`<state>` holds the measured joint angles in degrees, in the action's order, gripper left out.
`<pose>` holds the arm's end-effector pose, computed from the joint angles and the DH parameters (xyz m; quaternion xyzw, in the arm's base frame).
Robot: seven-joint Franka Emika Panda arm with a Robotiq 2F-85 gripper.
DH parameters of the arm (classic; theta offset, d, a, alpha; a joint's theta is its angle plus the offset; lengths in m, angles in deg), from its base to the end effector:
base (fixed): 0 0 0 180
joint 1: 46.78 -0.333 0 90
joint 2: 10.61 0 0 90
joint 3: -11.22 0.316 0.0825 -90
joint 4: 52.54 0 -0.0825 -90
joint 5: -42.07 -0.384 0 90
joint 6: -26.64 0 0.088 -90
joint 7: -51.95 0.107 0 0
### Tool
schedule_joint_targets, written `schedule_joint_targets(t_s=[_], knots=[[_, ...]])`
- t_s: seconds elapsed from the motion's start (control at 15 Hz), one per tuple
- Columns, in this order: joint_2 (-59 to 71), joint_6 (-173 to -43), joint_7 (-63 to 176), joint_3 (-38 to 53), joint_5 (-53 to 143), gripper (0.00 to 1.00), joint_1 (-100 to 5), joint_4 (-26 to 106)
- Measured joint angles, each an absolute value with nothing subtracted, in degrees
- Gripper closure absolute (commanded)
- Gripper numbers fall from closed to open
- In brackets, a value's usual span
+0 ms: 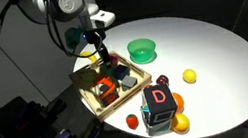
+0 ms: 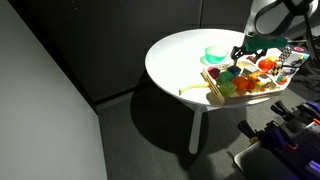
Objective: Put the grey block in the box
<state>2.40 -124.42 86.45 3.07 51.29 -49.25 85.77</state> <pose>0.4934 -0.0469 0.2185 0.9601 -0.2743 0.0115 0.0535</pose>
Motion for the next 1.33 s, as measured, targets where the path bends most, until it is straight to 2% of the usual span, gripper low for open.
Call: schedule_joint_targets(t_s=[0.67, 1.33], knots=[[-6.34, -101.4, 72.37, 8.52, 43.12, 0.0, -49.09, 85.66], [-13.8, -97.2, 72.86, 13.52, 43.32, 0.0, -50.3, 86.35]])
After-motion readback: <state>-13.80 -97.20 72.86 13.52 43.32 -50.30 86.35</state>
